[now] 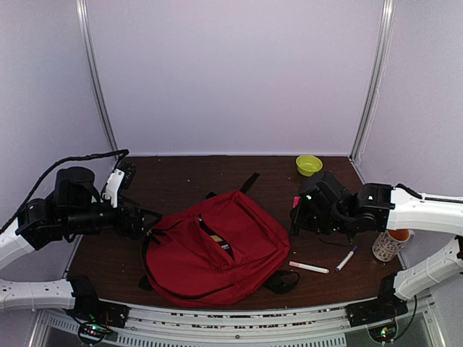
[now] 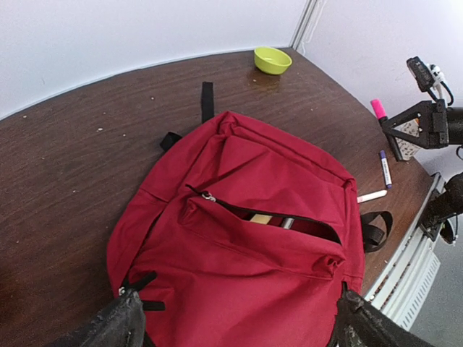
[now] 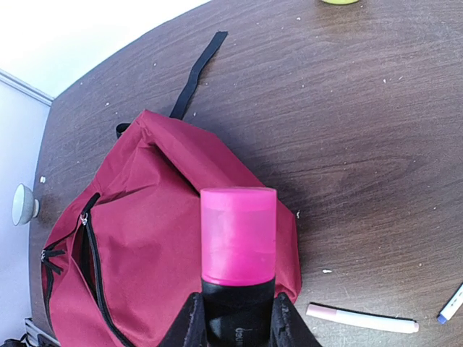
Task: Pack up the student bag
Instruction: Pass from the right arm to the left
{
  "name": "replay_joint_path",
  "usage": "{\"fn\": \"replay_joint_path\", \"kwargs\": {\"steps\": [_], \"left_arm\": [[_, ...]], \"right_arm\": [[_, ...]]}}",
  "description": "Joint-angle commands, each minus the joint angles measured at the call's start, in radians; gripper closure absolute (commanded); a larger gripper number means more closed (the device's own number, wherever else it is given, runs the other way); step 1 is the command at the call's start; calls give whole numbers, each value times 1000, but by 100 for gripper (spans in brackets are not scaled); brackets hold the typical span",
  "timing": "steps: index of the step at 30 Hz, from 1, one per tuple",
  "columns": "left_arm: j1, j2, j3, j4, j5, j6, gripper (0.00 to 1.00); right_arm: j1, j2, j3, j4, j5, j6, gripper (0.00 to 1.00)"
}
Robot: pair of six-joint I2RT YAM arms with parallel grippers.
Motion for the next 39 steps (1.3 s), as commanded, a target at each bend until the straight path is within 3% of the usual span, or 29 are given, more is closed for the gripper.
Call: {"fn": "replay_joint_path", "kwargs": {"steps": [1,12,18,25,39], "left_arm": [[-3,21,-36,141,102,-26,7],[-23,132,-114,407,274,-105,14],[-28,160,-115,431,318,-114,19],[-28,176,-76,411,414,-137,25],[-28,253,-27,404,516,-181,33]], "right_arm": [[2,-34,-8,-7,53,16,100],[36,-41,14,97,-23,-43,100],[137,7,67,228,-37,-285,100],[238,46,81,333,-63,-676,100],[395,127,94,355,19,-1040,100]]}}
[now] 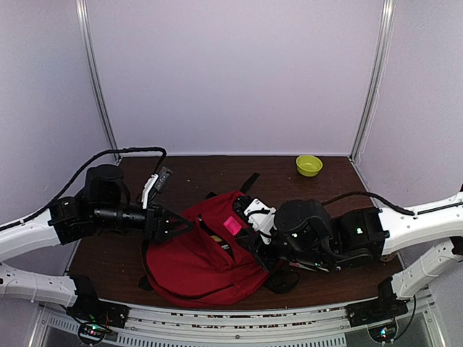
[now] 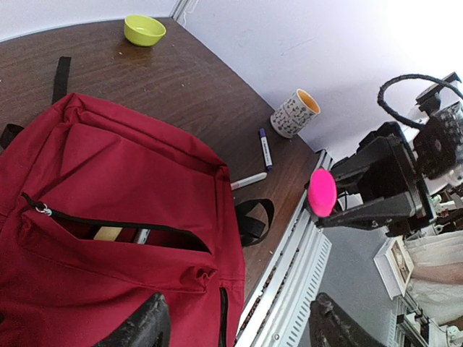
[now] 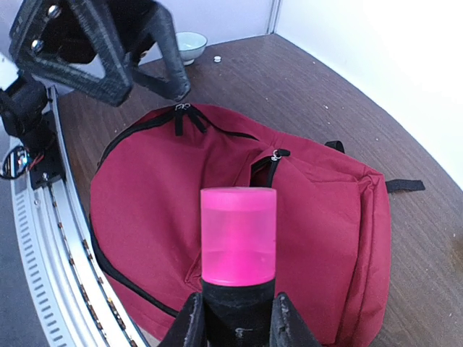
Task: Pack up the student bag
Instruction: Pass from the right arm to the left
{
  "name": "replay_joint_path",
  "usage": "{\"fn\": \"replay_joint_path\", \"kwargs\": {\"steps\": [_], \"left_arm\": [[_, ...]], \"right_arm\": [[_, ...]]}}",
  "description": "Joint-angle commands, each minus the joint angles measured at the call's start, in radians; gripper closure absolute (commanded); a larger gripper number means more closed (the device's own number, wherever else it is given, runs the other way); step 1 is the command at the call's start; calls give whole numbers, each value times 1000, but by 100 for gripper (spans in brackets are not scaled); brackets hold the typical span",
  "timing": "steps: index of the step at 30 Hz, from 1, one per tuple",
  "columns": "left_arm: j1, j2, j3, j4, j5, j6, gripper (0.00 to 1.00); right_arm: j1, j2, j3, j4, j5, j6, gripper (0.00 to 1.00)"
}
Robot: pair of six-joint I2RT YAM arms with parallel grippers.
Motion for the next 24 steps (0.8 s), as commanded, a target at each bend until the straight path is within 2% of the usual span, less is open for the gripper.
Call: {"fn": "replay_joint_path", "kwargs": {"steps": [1,8,24], "left_arm": [[-3,34,28,49,71,-24,33],[-13,71,15,84,103,-37,34],[-55,149,-7,175,121,-77,42]], "right_arm": [[37,42,28,23,57,-133,100],[90,95,42,37,97,-192,100],[119,150,69,29,123,-229,100]]}}
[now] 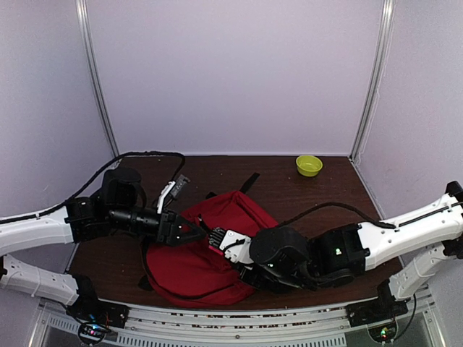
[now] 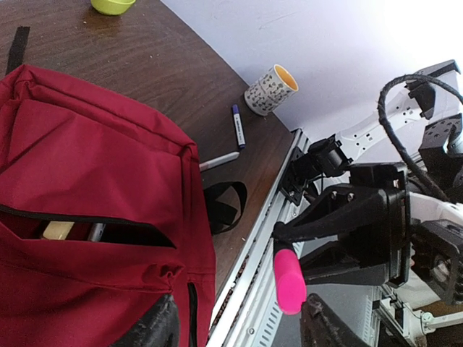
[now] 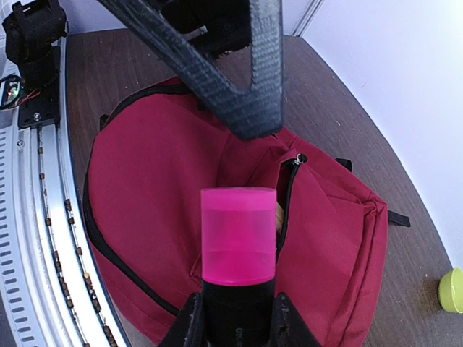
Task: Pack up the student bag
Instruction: Pass from the right arm to the left
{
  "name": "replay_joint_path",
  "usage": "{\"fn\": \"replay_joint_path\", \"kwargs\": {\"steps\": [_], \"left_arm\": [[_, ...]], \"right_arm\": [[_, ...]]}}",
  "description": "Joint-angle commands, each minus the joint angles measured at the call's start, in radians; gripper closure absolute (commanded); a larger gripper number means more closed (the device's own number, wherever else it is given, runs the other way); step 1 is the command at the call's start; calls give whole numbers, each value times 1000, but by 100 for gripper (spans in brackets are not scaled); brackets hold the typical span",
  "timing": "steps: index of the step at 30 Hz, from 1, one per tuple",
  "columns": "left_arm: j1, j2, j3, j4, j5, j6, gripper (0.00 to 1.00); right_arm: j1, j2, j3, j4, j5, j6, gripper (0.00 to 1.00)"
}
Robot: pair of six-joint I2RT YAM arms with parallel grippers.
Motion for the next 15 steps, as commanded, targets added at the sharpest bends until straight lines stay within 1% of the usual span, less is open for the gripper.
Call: {"fn": "replay_joint_path", "kwargs": {"steps": [1,10,15], "left_arm": [[-18,30,-3,83,20,-18,42],[-56,69,3,155,61,-33,43],[-73,87,10,153,66,-23,54]], "right_arm": [[13,20,38,12,34,-15,100],[17,48,58,4,44,-8,100],[17,58,69,2,68,-9,100]]}}
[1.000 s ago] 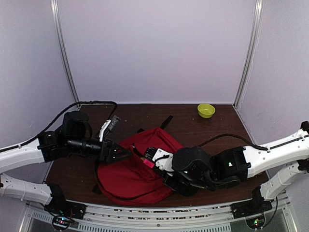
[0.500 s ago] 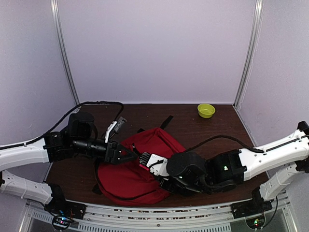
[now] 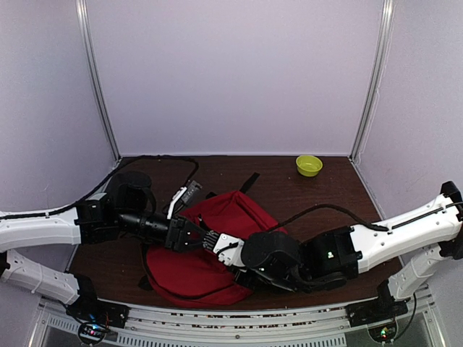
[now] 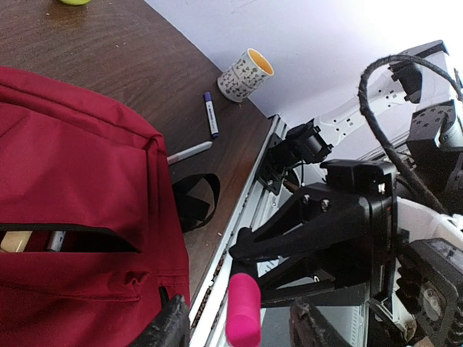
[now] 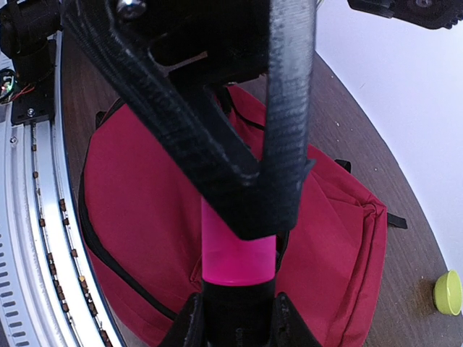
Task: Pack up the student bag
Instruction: Pass from the right arm to the left
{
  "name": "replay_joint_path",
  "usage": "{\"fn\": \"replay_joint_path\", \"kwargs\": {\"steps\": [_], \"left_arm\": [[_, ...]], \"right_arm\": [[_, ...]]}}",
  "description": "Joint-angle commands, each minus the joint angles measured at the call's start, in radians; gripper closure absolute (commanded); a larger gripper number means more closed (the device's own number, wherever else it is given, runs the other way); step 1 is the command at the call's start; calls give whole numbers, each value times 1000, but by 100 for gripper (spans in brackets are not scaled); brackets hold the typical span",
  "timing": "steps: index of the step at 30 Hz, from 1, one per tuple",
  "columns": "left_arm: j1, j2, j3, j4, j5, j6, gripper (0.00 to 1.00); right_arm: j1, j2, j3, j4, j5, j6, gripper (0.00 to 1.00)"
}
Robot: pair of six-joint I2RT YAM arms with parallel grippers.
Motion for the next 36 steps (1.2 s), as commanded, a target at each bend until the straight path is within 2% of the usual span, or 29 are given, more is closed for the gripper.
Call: {"fn": "replay_joint_path", "kwargs": {"steps": [1,8,12,18,23,30,32,36], "left_arm": [[-12,19,12,59,24,8,56],[-23,48,18,64,28,12,60],[-25,67,19,74,30,13,66],[-26,89,24,88,36,11,87],[-26,93,23,90,32,10,100],[-26,92,23,87,7,9,100],[-26,85,24,82,-8,11,100],[-26,70,26,63,-41,21,100]], "right_arm": [[6,12,41,-2,46,0,100],[6,7,45,1,52,-2,100],[6,-2,44,9,53,-5,100],[6,-6,44,13,61,-6,100],[6,-7,45,14,69,-2,100],[6,3,76,-34,96,37,100],[6,8,87,-57,97,51,95],[5,8,90,-81,96,76,73]]}}
